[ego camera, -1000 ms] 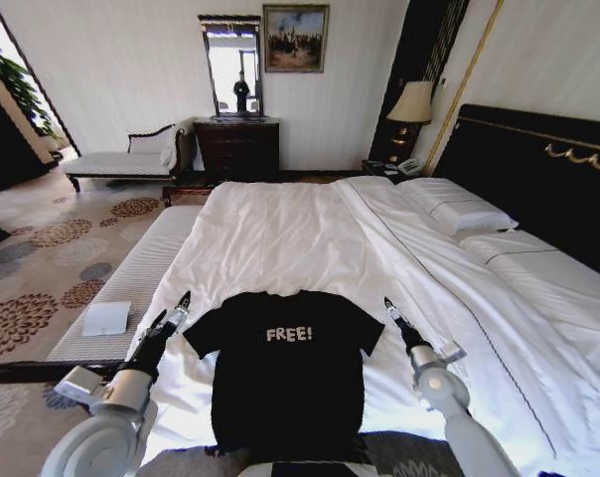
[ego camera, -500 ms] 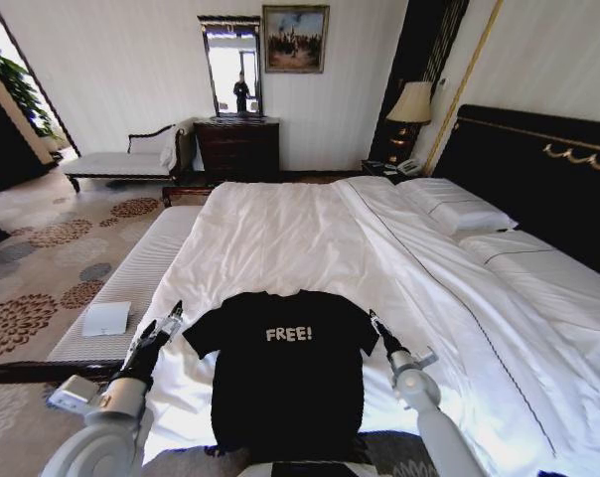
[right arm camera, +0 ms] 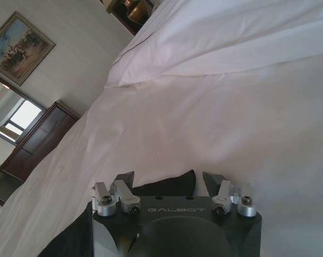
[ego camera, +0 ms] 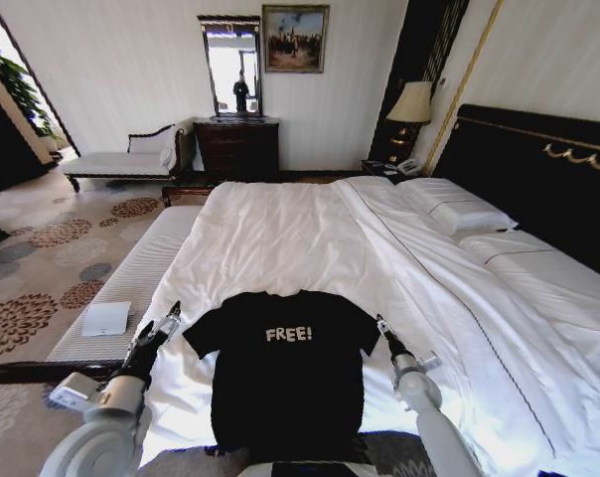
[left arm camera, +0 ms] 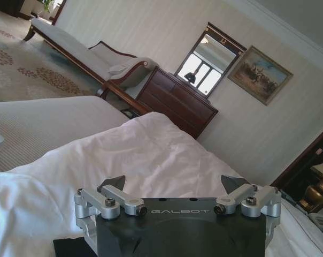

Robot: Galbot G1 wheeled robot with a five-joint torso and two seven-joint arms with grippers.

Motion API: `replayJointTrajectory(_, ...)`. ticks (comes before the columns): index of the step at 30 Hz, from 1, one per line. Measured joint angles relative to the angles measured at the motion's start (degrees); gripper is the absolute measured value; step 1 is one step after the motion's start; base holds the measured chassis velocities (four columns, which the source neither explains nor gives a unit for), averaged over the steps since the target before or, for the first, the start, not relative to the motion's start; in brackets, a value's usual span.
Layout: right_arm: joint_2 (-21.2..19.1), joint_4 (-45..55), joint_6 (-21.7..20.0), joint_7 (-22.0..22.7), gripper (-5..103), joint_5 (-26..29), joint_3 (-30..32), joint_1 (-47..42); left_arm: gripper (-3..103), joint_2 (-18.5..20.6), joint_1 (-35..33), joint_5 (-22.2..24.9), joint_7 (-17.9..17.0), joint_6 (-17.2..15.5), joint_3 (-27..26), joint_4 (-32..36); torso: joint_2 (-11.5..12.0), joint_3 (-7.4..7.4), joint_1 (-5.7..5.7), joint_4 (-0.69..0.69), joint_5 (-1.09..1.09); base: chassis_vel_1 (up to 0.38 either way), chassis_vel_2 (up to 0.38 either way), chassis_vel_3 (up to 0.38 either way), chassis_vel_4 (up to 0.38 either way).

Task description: Fold the clothes on the bed.

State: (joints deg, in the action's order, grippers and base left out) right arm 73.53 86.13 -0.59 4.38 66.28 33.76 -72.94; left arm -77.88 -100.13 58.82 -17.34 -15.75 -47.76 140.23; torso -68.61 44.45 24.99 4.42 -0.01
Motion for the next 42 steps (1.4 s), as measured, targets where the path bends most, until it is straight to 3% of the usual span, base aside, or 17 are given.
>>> replayJointTrajectory(3, 0.46, -0.34, 0.0, -0.05, 58, -0.43, -0.12, -0.01, 100, -0.09, -0.18, 0.57, -0.09, 0.0, -0.4, 0.14, 0.0, 0.0, 0.0, -0.01, 0.0, 0.0, 0.0, 0.0, 0.0)
replayJointTrajectory(5, 0.5, -0.41, 0.0, -0.05, 58, -0.47, -0.14, 0.02, 100, -0.09, -0.19, 0.63, -0.11, 0.0, -0.47, 0.14, 0.0, 0.0, 0.0, -0.01, 0.01, 0.0, 0.0, 0.0, 0.0)
replayJointTrajectory(12, 0.65, -0.39, 0.01, -0.07, 26, -0.87, -0.41, 0.17, 100, -0.16, -0.49, 1.85, -0.6, -0.01, -1.42, 0.05, 0.0, 0.0, 0.0, -0.01, 0.0, 0.0, 0.0, 0.0, 0.0)
replayJointTrajectory(14, 0.66, -0.34, 0.02, -0.07, 26, -0.91, -0.42, 0.13, 100, -0.17, -0.49, 1.85, -0.63, -0.01, -1.43, 0.05, 0.0, 0.0, 0.0, -0.01, 0.0, 0.0, 0.0, 0.0, 0.0)
replayJointTrajectory(17, 0.68, -0.1, 0.12, -0.1, 10, -1.48, -0.42, -0.14, 100, -0.29, -0.29, 1.91, -1.02, -0.01, -1.51, 0.06, 0.0, 0.0, 0.0, -0.01, 0.0, 0.0, 0.0, 0.0, 0.0)
replayJointTrajectory(19, 0.68, -0.09, 0.15, -0.11, 10, -1.58, -0.42, -0.15, 100, -0.3, -0.26, 1.93, -1.07, 0.0, -1.53, 0.07, 0.0, 0.0, 0.0, -0.01, 0.0, 0.0, 0.0, 0.0, 0.0)
replayJointTrajectory(20, 0.63, -0.09, 0.25, -0.11, 2, -1.98, -0.42, -0.21, 100, -0.33, -0.09, 2.03, -1.19, 0.0, -1.64, 0.09, 0.0, 0.0, 0.0, 0.0, 0.01, 0.0, 0.0, 0.0, 0.0)
replayJointTrajectory(25, 0.49, 0.23, 0.87, -0.02, 1, -2.89, -0.52, -0.29, 100, -0.33, 0.91, 2.31, -1.63, 0.0, -2.73, -0.78, 0.0, 0.0, 0.0, -0.01, 0.01, 0.0, 0.0, 0.0, 0.0)
replayJointTrajectory(32, 0.4, 6.95, 3.32, -1.82, 0, -5.06, -2.08, -1.88, 100, 1.23, 4.1, 2.99, -2.01, -0.14, -8.33, -9.25, 0.0, 0.0, 0.0, -0.01, -0.02, 0.0, 0.0, 0.0, 0.0)
replayJointTrajectory(42, 0.19, 13.9, 3.86, -2.79, 0, -6.67, -7.38, -2.74, 100, 0.12, 4.18, 2.4, -2.01, -0.32, -7.93, -10.12, 0.0, 0.0, 0.0, -0.01, 0.0, 0.0, 0.0, 0.0, 0.0)
